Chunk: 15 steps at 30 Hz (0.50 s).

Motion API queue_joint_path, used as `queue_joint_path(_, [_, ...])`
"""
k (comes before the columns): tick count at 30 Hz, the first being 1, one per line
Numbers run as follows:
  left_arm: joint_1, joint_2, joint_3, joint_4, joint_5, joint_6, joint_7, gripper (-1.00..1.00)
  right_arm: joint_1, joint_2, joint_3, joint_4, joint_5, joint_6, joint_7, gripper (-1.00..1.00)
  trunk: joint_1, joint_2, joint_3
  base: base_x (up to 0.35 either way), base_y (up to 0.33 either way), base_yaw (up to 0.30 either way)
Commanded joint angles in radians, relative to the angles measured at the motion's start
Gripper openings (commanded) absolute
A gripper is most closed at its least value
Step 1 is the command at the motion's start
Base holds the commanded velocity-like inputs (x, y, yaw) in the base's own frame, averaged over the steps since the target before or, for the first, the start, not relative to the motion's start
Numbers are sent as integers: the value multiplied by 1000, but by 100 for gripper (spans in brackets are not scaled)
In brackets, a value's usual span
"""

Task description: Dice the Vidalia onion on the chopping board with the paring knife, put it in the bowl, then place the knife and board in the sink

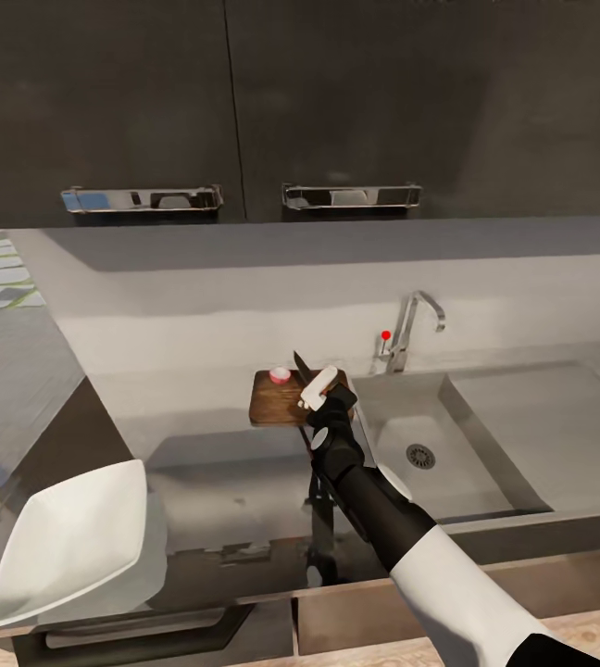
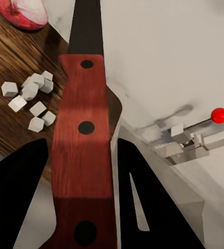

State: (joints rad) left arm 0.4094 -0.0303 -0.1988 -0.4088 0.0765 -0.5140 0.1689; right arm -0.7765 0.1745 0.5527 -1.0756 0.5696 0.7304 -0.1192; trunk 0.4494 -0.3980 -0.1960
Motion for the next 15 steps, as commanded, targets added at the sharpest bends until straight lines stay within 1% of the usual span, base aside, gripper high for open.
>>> queue_joint_path(1, [0, 0, -9, -2, 8, -1, 7, 100, -1, 0, 3, 0, -2, 6, -6, -100, 1, -2, -2, 0, 0, 34])
queue_joint_path(4, [0, 0, -8, -1, 8, -1, 6, 100, -1, 0, 3, 0, -3, 6, -6, -100, 1, -2, -3, 0, 0, 204])
queue_joint_path(11, [0, 0, -9, -1, 8, -1, 7, 100, -1, 0, 3, 0, -4, 6, -7, -100, 1, -2, -6, 0, 0, 276])
queue_joint_path(13, [0, 1, -8, -1, 8, 0, 7, 100, -1, 0, 3, 0, -4, 6, -7, -100, 1, -2, -6, 0, 0, 138])
queue_joint_path(15, [0, 0, -8, -1, 8, 0, 7, 100, -1, 0, 3, 0, -4, 6, -7, -100, 1, -2, -6, 0, 0, 45])
